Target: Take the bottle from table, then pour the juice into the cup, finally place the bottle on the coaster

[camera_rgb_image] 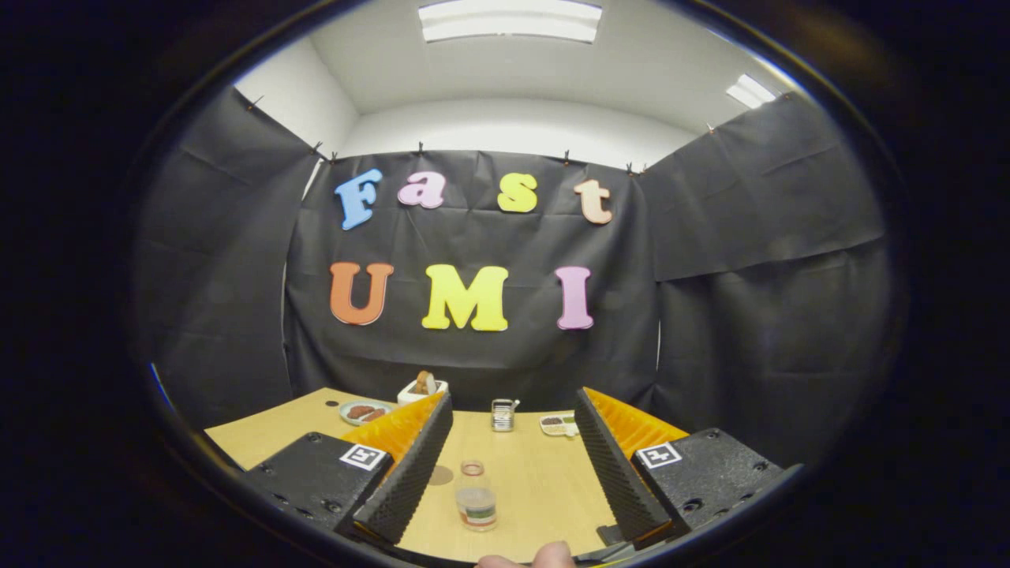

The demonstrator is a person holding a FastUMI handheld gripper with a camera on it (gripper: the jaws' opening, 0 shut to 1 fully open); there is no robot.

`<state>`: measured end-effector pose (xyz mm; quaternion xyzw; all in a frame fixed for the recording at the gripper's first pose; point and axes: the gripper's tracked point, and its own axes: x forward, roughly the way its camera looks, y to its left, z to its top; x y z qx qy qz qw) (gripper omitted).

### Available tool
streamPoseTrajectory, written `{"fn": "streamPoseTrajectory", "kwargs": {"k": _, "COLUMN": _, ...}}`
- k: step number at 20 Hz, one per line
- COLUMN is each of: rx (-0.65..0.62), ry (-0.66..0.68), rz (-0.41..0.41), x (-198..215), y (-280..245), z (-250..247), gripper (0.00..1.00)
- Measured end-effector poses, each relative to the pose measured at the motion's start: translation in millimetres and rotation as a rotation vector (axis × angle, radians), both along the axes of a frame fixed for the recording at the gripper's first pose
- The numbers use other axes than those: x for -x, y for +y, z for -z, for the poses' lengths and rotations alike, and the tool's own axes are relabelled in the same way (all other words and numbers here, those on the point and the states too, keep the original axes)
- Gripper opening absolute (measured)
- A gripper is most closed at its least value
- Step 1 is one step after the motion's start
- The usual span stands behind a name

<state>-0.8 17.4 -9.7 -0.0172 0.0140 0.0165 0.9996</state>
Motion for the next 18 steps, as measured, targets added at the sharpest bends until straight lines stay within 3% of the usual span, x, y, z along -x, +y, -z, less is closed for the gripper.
{"fn": "streamPoseTrajectory", "kwargs": {"k": 18, "rx": -0.002, "ry": 0.041, "rz": -0.023, "x": -0.7, "y": 6.1, "z": 24.7, "gripper": 0.99}}
